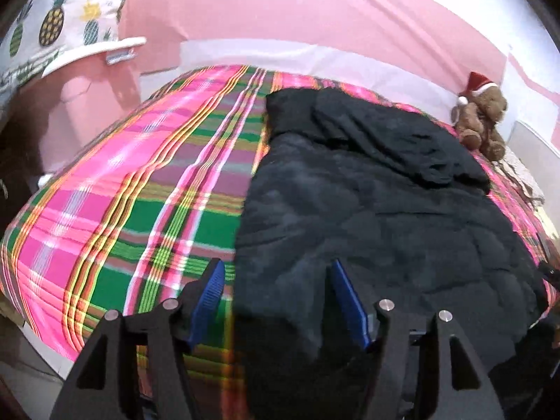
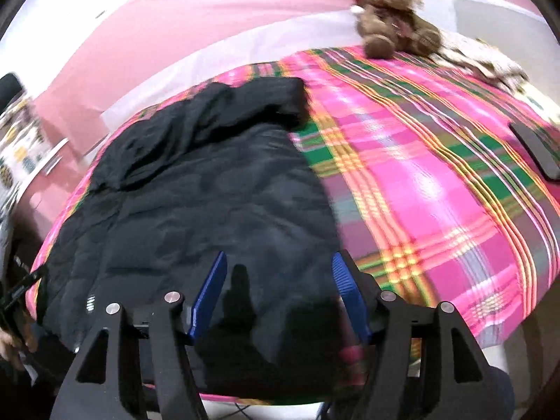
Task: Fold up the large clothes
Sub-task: 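Move both tools to the side edge of the folded jacket, then grasp the jacket side edge with both tools and lift it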
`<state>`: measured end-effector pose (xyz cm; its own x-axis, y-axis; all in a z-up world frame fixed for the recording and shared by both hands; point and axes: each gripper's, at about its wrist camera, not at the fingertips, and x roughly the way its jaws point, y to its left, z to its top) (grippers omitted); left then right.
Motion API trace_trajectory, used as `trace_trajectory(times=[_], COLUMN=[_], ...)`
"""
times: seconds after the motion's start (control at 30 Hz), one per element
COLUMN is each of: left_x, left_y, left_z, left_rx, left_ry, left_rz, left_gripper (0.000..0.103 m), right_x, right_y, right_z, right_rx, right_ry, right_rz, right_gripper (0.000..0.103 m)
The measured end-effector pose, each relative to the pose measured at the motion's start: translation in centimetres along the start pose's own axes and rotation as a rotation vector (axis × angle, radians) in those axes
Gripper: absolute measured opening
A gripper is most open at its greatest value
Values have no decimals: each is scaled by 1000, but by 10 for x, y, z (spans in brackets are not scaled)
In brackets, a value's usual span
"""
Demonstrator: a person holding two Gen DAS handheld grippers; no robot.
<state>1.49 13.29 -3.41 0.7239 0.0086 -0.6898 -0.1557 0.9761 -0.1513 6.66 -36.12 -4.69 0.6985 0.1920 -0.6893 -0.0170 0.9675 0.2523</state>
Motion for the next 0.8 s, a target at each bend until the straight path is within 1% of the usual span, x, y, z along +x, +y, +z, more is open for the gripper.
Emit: trace_trajectory(times=[0.07,0.13,0.2,0.3,0.33,0.43,0.57,0.63,0.7,0.77,0.8], left_x=[7,14,16,14,13,10,9,11,12,12,11], left_y=[6,8,9,3,0,-7,-5,-7,-13,-15,-16], left_z=[-2,-5,-9,-17,-20,-28,-34,-35,-34,-34,-33], left_rx=[-12,-33,-50,-49,-50,-32,-54,-43,-18,-6,-7], left_ry=[15,36,48,62,66,70,74,77,86,90,91], left_rz=[-15,-40,-72,-125,-136,-137,-154,-141,-111,-104,-109], left_gripper=[67,67,67,67,67,67,67,67,67,58,54], right_x=[6,14,21,20,20,20,20,21,22,23,23], right_y=[-14,-27,-33,-31,-30,-24,-21,-21,-19,-18,-16], right_z=[-2,-6,-11,-15,-17,-21,-25,-26,-26,-26,-26], right_rx=[41,97,149,151,156,158,146,156,152,140,143], right_ry=[26,69,104,109,121,158,169,176,179,186,186], right_rz=[1,34,88,124,149,225,249,254,247,221,218], right_gripper=[63,64,64,65,65,65,66,66,62,46,41])
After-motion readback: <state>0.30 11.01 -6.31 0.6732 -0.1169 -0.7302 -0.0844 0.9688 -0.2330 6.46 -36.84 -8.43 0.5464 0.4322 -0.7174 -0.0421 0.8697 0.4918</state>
